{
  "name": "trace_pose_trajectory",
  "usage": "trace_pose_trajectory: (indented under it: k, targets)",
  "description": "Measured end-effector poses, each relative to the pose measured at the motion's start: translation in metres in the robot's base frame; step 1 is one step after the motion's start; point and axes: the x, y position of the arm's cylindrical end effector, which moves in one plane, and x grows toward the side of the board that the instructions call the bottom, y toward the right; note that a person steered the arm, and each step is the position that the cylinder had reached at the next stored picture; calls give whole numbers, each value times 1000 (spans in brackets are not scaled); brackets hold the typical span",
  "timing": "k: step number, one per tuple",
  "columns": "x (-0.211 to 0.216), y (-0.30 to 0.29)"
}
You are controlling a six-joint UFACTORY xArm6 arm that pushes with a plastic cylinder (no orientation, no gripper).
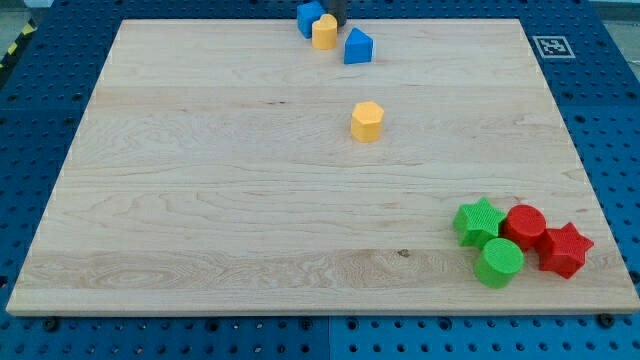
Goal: Slide the blue cube to the top left
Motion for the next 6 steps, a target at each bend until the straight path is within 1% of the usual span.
trace_pose_trajectory:
  k: [6]
  targets:
    - [0, -59]
